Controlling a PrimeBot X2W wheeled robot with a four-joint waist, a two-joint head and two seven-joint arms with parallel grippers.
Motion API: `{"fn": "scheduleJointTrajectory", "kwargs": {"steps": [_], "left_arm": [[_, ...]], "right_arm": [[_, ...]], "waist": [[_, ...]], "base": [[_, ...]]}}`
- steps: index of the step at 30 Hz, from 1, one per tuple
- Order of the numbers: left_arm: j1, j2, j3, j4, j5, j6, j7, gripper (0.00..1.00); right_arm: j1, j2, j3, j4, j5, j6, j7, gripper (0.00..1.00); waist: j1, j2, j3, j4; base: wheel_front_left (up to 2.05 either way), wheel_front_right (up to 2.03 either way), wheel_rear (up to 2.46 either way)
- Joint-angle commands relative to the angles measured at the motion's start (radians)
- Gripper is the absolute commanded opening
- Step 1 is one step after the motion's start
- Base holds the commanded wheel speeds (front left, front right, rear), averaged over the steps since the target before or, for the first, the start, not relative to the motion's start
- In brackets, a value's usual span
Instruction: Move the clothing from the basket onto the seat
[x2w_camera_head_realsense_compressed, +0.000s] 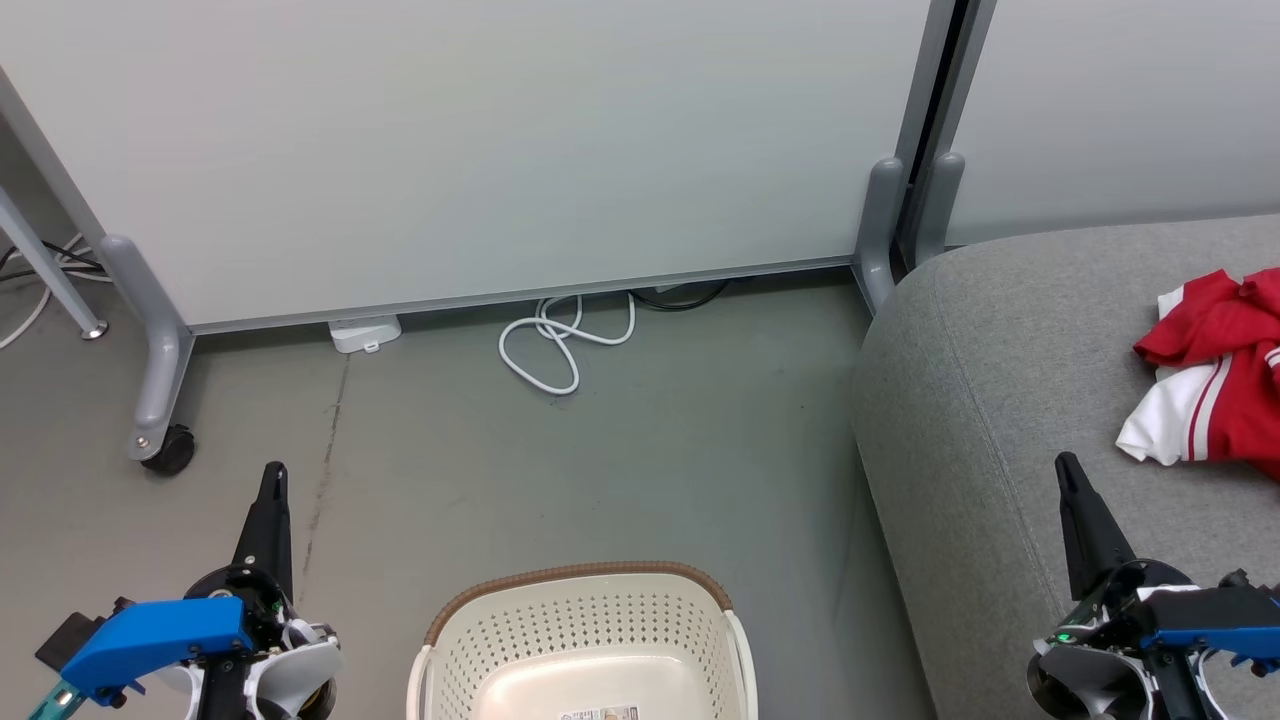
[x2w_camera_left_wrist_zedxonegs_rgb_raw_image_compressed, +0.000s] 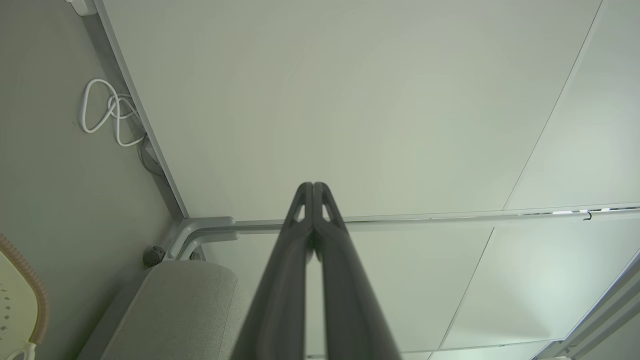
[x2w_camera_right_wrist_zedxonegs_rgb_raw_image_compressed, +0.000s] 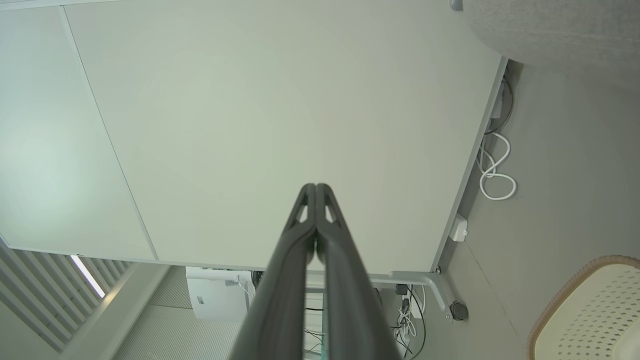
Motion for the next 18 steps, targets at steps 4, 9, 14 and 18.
{"fn": "scheduleJointTrajectory", "kwargs": {"steps": [4,9,14,18], "left_arm": [[-0.01,-0.001,0.002,-0.004,-0.003,-0.01,0.004,0.0],[-0.01,-0.001,0.002,-0.004,-0.003,-0.01,0.004,0.0],[-0.01,-0.001,0.002,-0.004,-0.003,-0.01,0.004,0.0],[-0.01,-0.001,0.002,-0.004,-0.003,-0.01,0.004,0.0]], "right_arm": [[-0.01,0.001,-0.002,0.002,0.003,0.0,0.002,0.0],[-0.01,0.001,-0.002,0.002,0.003,0.0,0.002,0.0],[-0.01,0.001,-0.002,0.002,0.003,0.0,0.002,0.0],[-0.01,0.001,-0.002,0.002,0.003,0.0,0.002,0.0]], "waist": [[0.0,0.0,0.0,0.0],[0.0,0.0,0.0,0.0],[0.0,0.0,0.0,0.0],[0.0,0.0,0.0,0.0]], "base": [[0.0,0.0,0.0],[0.0,0.0,0.0],[0.0,0.0,0.0],[0.0,0.0,0.0]]}}
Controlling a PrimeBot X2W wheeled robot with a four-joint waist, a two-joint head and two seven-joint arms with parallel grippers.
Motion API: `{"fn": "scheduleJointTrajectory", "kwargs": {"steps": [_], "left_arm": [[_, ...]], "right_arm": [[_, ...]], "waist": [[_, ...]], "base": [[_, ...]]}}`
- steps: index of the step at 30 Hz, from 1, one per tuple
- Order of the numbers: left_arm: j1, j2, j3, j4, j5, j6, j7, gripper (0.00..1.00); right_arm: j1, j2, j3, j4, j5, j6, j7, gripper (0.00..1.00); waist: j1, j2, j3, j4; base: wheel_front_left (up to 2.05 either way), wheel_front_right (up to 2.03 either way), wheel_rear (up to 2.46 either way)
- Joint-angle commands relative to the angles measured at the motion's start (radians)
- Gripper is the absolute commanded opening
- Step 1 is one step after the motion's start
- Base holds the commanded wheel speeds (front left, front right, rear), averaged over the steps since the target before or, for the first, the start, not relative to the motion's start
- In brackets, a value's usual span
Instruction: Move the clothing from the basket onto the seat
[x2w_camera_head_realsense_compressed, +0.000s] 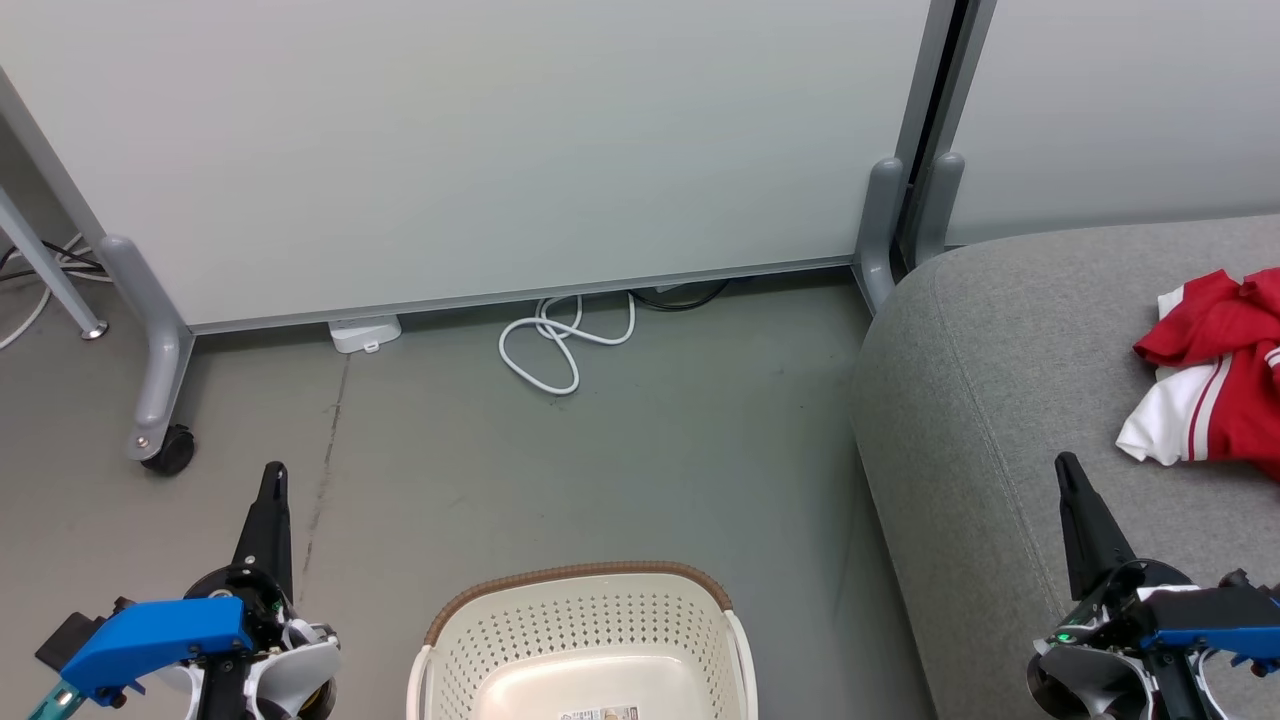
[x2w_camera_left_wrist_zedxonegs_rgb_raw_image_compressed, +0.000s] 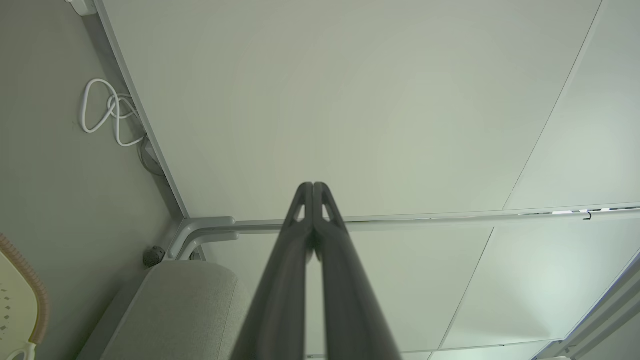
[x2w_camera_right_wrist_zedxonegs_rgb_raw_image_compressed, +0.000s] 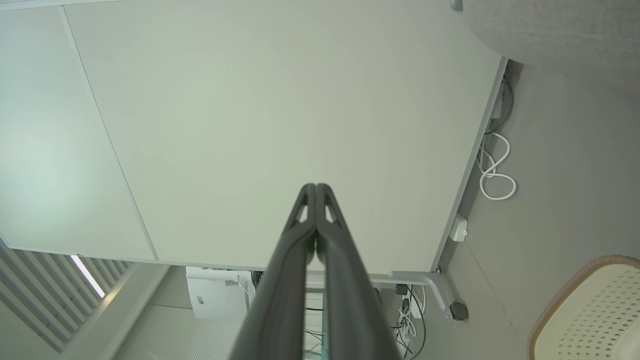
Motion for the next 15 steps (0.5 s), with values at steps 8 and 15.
{"fn": "scheduleJointTrajectory", "kwargs": {"steps": [8,15], "left_arm": [[-0.01,-0.001,0.002,-0.004,-0.003,-0.01,0.004,0.0],[-0.01,-0.001,0.002,-0.004,-0.003,-0.01,0.004,0.0]], "right_arm": [[-0.01,0.001,-0.002,0.002,0.003,0.0,0.002,0.0],[-0.01,0.001,-0.002,0.002,0.003,0.0,0.002,0.0]], "waist": [[0.0,0.0,0.0,0.0],[0.0,0.0,0.0,0.0]], "base": [[0.0,0.0,0.0],[0.0,0.0,0.0]]}}
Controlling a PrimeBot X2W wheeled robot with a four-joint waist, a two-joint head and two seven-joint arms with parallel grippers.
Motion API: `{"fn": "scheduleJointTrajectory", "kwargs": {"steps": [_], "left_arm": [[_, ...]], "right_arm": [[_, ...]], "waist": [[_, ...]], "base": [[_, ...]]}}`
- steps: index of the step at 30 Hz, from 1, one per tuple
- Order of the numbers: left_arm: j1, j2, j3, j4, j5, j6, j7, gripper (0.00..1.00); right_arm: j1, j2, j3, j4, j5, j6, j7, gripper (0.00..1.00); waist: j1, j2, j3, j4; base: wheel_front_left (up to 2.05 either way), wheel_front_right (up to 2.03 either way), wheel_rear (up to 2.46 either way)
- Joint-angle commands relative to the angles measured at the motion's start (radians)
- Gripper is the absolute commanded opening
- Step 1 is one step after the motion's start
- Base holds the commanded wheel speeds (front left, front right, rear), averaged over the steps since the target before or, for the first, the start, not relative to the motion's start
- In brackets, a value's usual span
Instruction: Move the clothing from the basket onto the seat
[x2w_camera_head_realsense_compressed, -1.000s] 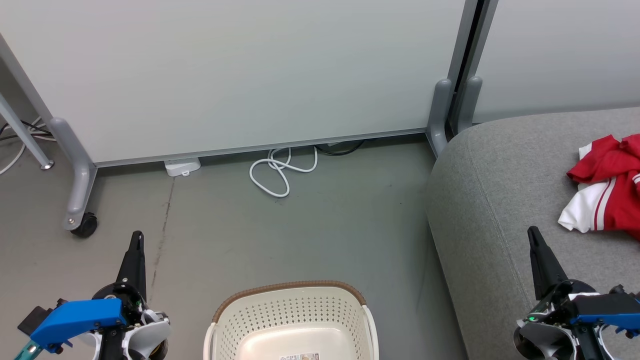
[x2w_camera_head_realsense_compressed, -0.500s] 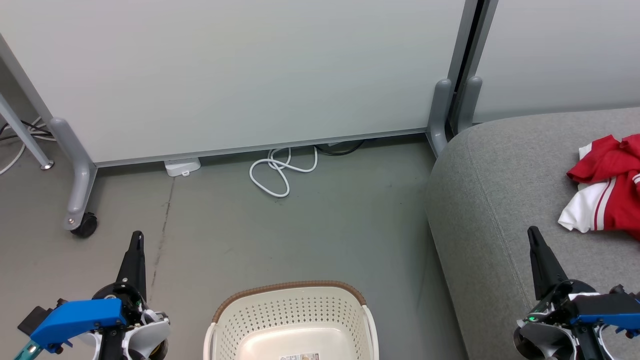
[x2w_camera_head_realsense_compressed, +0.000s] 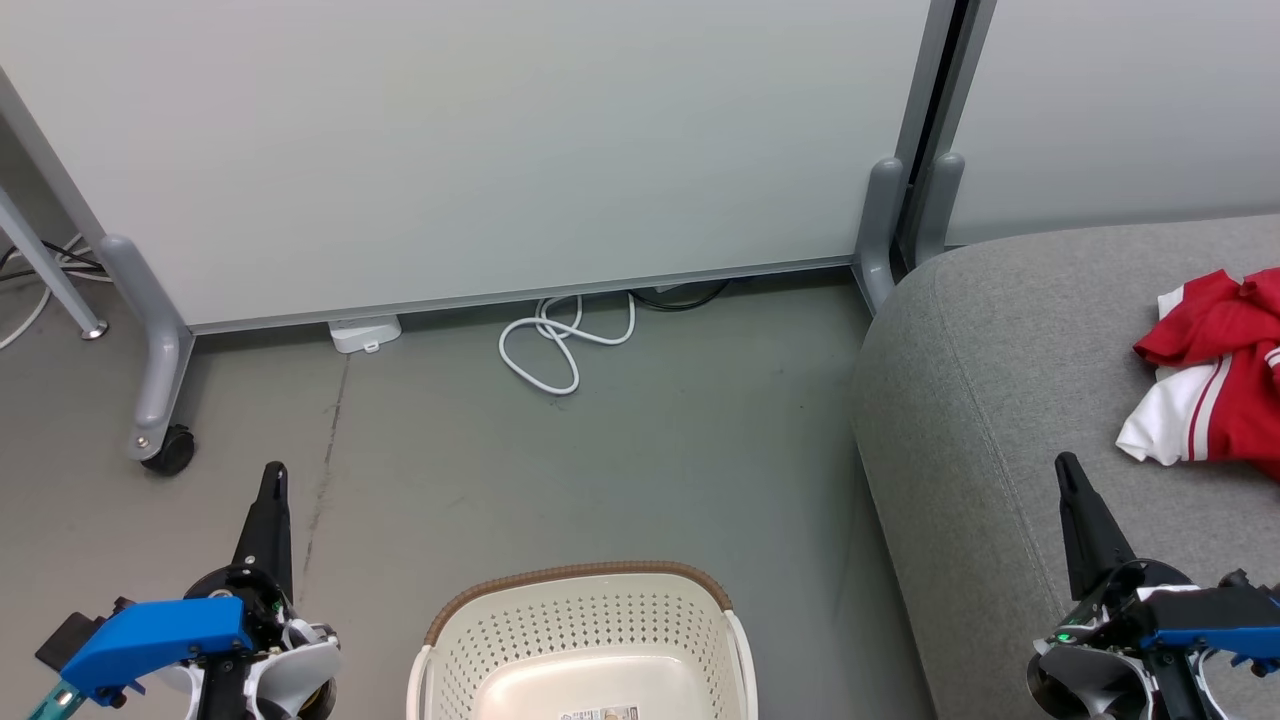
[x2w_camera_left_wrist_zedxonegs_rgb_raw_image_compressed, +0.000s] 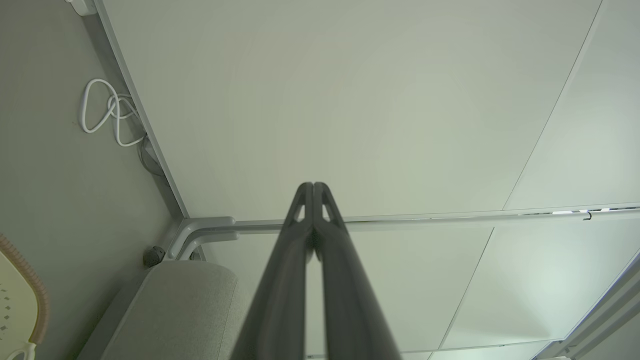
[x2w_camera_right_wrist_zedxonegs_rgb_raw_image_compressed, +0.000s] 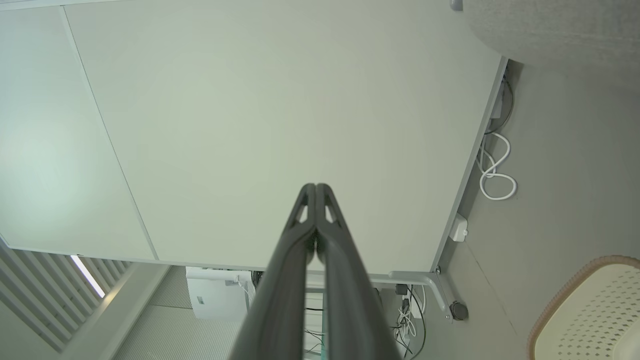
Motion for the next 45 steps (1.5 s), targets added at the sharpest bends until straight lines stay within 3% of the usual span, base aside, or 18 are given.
{"fn": "scheduleJointTrajectory", "kwargs": {"steps": [1,45], "left_arm": [[-0.01,-0.001,0.002,-0.004,-0.003,-0.01,0.004,0.0],[-0.01,-0.001,0.002,-0.004,-0.003,-0.01,0.004,0.0]], "right_arm": [[-0.01,0.001,-0.002,0.002,0.003,0.0,0.002,0.0],[-0.01,0.001,-0.002,0.002,0.003,0.0,0.002,0.0]], "waist": [[-0.0001,0.0,0.0,0.0],[-0.0001,0.0,0.0,0.0]], "base": [[0.0,0.0,0.0],[0.0,0.0,0.0]]}}
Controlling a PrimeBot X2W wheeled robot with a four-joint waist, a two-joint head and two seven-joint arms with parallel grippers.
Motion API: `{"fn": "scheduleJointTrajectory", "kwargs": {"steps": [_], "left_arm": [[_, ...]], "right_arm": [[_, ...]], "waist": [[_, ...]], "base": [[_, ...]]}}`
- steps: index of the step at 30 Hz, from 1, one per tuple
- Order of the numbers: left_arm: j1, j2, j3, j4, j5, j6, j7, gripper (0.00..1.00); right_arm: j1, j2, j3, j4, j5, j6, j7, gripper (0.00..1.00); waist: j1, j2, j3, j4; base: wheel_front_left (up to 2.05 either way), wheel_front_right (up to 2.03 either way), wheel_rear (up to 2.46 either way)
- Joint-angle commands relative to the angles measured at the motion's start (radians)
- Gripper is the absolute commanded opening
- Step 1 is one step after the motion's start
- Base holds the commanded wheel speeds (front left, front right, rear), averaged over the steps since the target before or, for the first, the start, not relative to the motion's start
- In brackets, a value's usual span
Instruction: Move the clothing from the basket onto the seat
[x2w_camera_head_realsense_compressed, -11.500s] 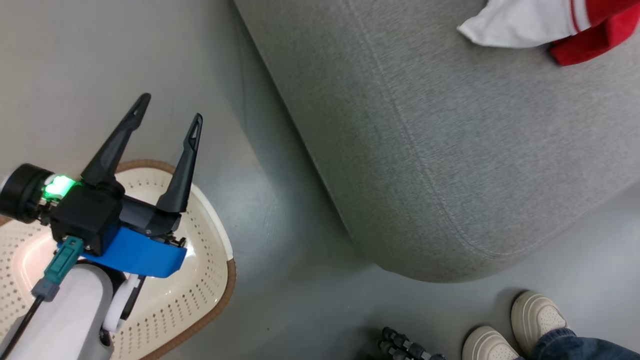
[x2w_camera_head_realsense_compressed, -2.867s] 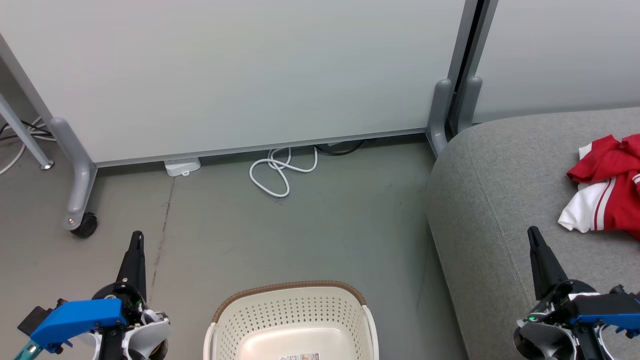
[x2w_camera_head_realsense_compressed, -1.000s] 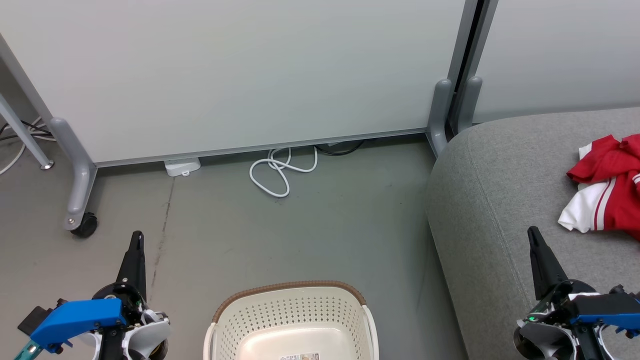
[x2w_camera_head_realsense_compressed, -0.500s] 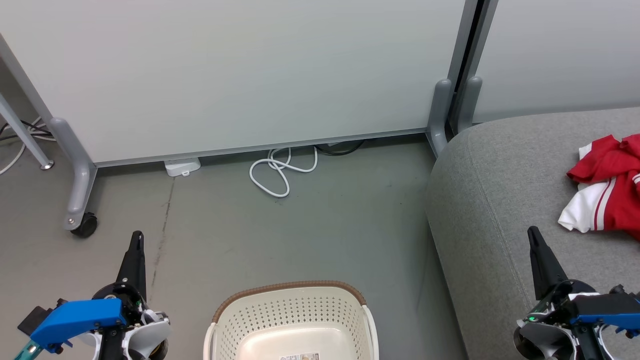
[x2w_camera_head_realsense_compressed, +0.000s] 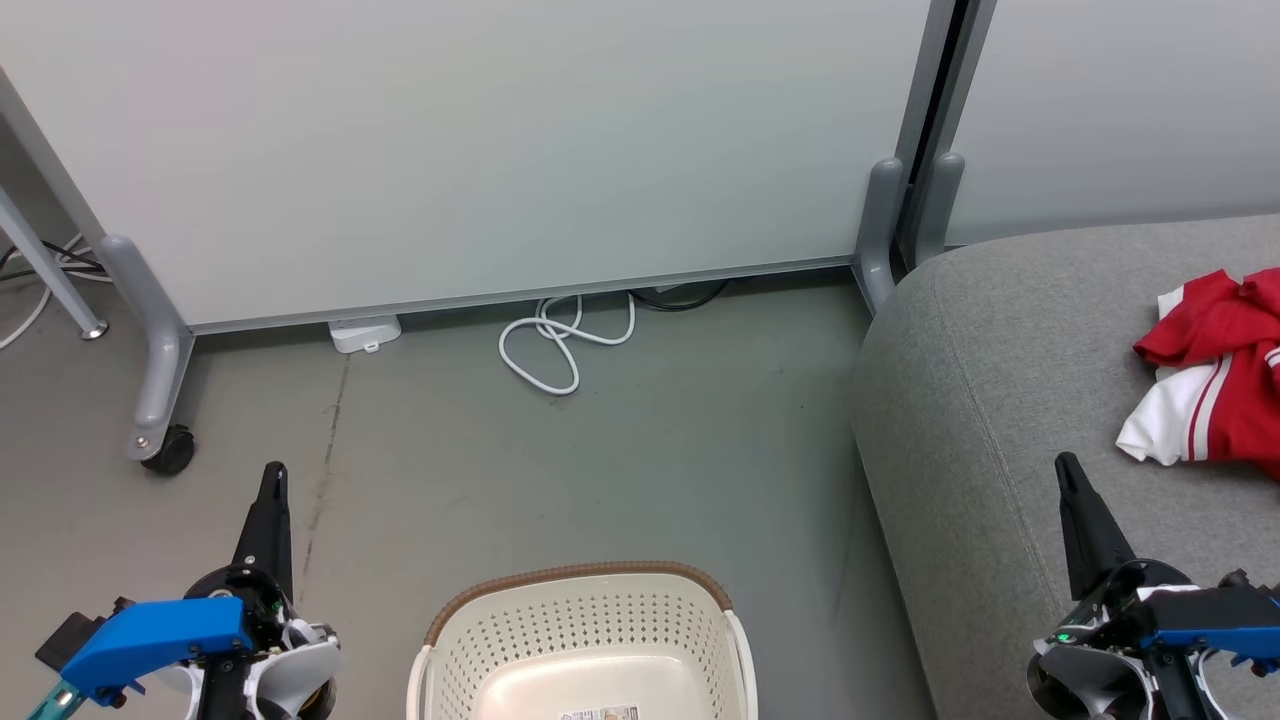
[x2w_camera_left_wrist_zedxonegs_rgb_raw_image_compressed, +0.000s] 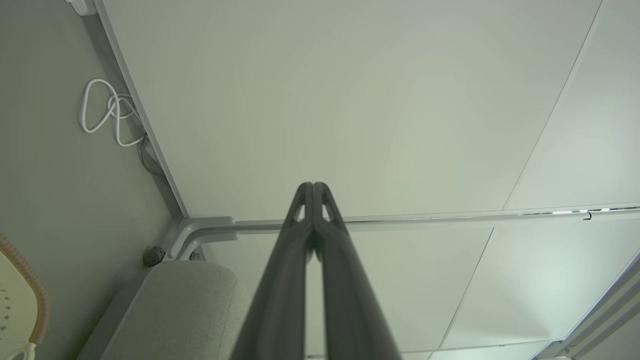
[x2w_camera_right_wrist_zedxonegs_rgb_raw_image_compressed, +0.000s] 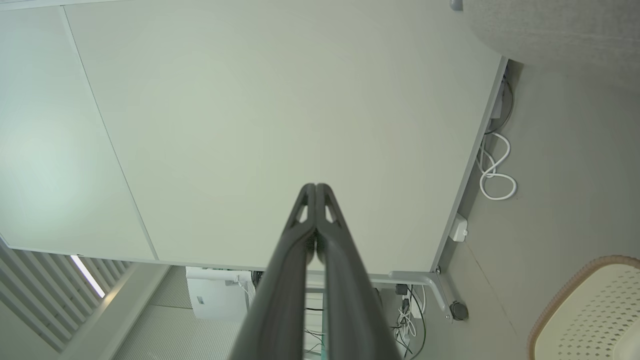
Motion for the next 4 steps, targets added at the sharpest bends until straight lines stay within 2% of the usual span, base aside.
{"fn": "scheduleJointTrajectory", "kwargs": {"steps": [1,4], "left_arm": [[-0.01,-0.001,0.002,-0.004,-0.002,-0.01,0.004,0.0],[-0.01,-0.001,0.002,-0.004,-0.002,-0.01,0.004,0.0]], "right_arm": [[-0.01,0.001,-0.002,0.002,0.003,0.0,0.002,0.0],[-0.01,0.001,-0.002,0.002,0.003,0.0,0.002,0.0]], "waist": [[0.0,-0.0001,0.0,0.0],[0.0,-0.0001,0.0,0.0]], "base": [[0.0,0.0,0.0],[0.0,0.0,0.0]]}}
